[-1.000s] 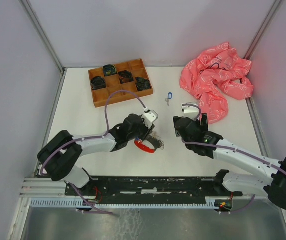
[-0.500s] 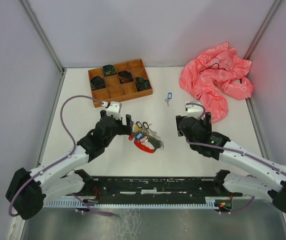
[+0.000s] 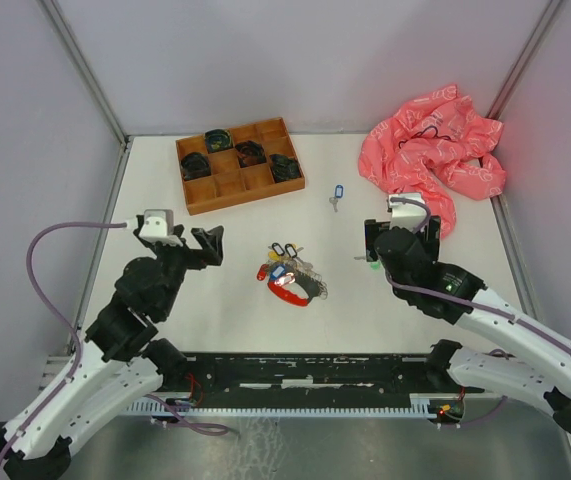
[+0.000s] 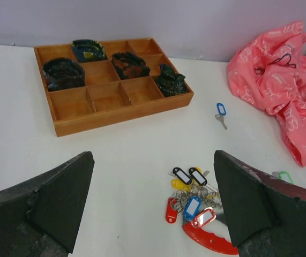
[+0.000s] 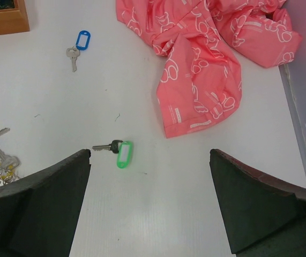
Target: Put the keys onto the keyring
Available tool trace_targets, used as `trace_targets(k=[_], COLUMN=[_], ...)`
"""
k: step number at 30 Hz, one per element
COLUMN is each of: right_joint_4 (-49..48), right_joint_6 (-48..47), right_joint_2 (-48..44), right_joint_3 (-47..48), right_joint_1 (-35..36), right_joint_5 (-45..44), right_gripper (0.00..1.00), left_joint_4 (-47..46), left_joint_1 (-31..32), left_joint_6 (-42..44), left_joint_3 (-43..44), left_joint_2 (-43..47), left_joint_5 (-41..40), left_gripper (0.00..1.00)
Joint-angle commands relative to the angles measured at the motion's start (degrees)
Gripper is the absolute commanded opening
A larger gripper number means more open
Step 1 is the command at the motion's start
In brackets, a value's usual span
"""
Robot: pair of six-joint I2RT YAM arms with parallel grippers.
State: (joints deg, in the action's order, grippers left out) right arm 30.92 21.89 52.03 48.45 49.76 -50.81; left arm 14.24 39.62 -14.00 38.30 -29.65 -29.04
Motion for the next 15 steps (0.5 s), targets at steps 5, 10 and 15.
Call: trace_targets(k=[5,10,15], right_joint_4=[-0.6,-2.0,-1.8], right_joint_6=[-1.9,-2.5,-2.9], right_joint_2=[-0.4,-0.4,0.1], right_joint_3=[2.4,1.7,1.7], right_joint_1=[0.0,-0.1,0.0], right_joint_5=[-3.9,-3.2,-3.0], right_gripper=[1.0,1.0,1.0], left_joint_4=[-3.2,-1.9,-1.7], left_joint_1=[-0.2,-0.2,-0.2], left_joint_6=[2.8,2.7,2.9], left_joint_3=[-3.1,-2.6,-2.6], left_joint_2=[5.5,5.6,5.0], left_joint_5=[-1.3,-2.9,-2.4], left_gripper=[0.99,0.99,0.99])
